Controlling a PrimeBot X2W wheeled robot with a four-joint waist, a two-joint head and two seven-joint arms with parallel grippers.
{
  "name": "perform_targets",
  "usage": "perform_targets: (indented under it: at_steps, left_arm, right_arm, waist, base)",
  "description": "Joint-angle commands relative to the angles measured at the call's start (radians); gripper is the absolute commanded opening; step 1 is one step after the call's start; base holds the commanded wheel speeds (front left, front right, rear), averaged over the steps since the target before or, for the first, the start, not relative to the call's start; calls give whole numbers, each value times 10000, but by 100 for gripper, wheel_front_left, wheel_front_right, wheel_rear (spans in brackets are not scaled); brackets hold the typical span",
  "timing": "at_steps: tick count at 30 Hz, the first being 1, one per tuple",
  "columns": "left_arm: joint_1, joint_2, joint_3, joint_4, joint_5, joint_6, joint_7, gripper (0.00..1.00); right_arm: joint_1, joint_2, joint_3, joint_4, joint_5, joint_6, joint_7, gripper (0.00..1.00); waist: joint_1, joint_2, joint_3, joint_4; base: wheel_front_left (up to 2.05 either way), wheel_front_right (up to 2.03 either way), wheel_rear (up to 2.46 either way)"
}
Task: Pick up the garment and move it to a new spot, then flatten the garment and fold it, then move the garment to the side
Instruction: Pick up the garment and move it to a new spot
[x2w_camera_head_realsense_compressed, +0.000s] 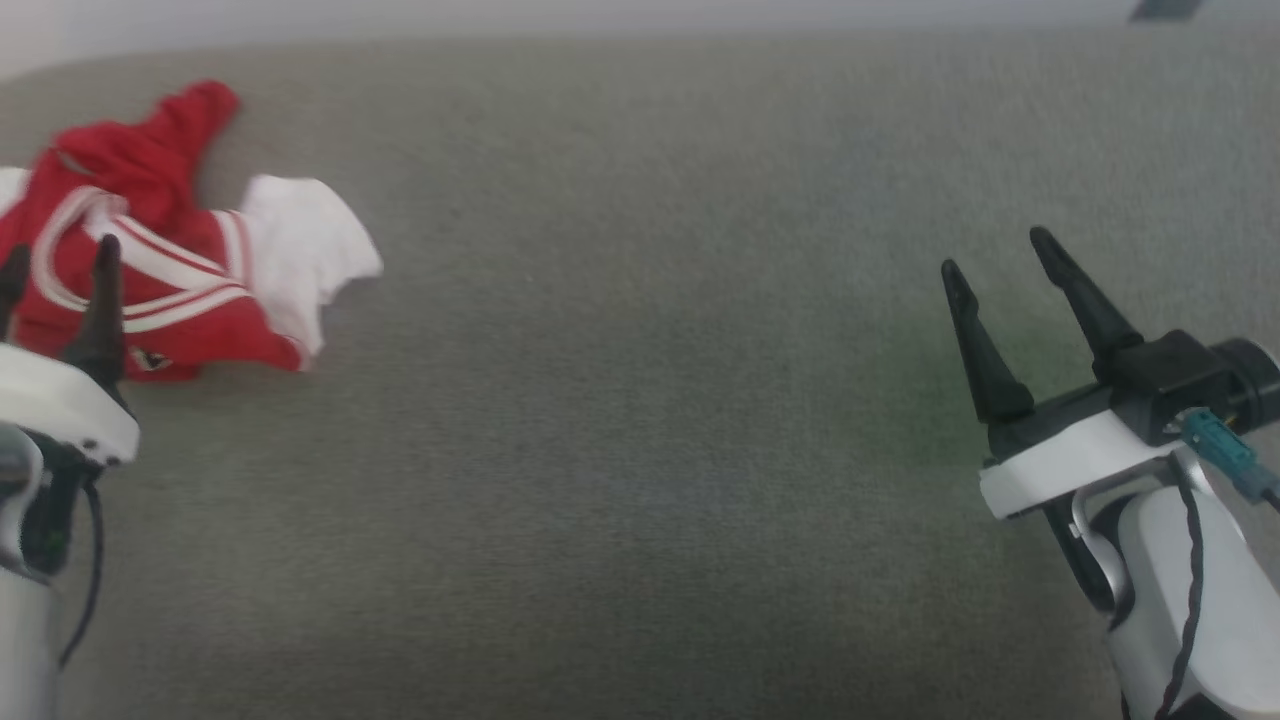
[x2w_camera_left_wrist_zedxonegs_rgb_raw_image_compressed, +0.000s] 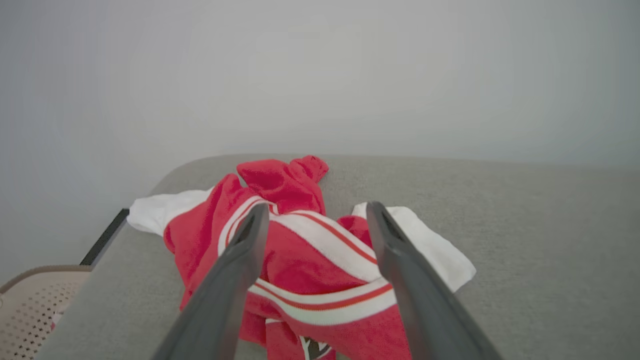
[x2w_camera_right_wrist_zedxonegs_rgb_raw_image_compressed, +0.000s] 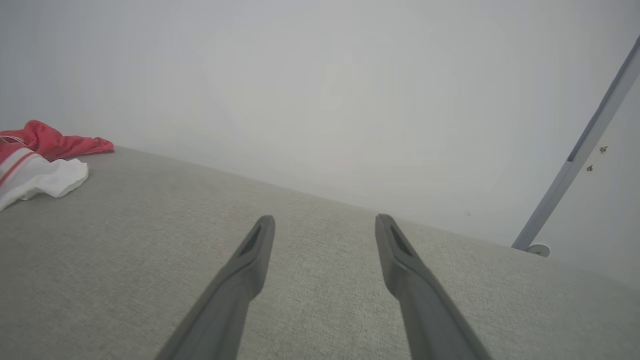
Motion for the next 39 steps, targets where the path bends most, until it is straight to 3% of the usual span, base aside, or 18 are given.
perform_targets:
  at_steps: [1, 12, 17, 22, 23, 24, 25, 29, 39]
  left_arm:
    - [-344, 186, -92, 287, -86, -32, 182, 100]
    - [-2435, 1018, -1031, 3116, -640, -44, 2992, 100]
    - [-3045, 814, -1278, 4853, -960, 145, 4800, 100]
    - [-3341, 689, -1436, 5771, -1090, 261, 5717, 100]
    - [-3378, 649, -1498, 5908, -1096, 244, 5867, 91]
    - [-3393, 660, -1605, 5985, -995, 231, 5920, 52]
    - [-3407, 644, -1696, 6054, -952, 184, 6011, 0]
    - [-3652, 706, -1883, 5946, -963, 39, 5790, 0]
    - [-4401, 1517, -2157, 4460, -897, -32, 4729, 0]
  right_arm:
    - [-194, 53, 8, -147, -110, 1, -11, 100]
    - [-737, 76, 66, -728, -332, 1, 27, 100]
    - [-864, 103, 75, -901, -401, 1, 119, 100]
    - [-921, 117, 100, -998, -406, 1, 230, 100]
    - [-928, 117, 102, -1016, -403, 1, 251, 100]
    - [-931, 116, 102, -1037, -410, 1, 285, 100]
    - [-928, 116, 98, -1044, -417, 1, 304, 100]
    - [-836, 98, 58, -990, -461, 1, 314, 100]
    - [-278, 193, -214, -752, -539, 1, 200, 100]
  waist:
    - [0, 0, 952, -678]
    - [0, 0, 2387, -1259]
    - [0, 0, 2675, -1328]
    - [0, 0, 2731, -1305]
    - [0, 0, 2731, -1297]
    - [0, 0, 2728, -1286]
    - [0, 0, 2719, -1273]
    - [0, 0, 2505, -1164]
    - [0, 0, 1278, -748]
  base:
    - [0, 0, 0]
    - [0, 0, 0]
    - [0, 0, 0]
    - [0, 0, 0]
    - [0, 0, 0]
    - [0, 0, 0]
    - [0, 0, 0]
    - [0, 0, 0]
    - [0, 0, 0]
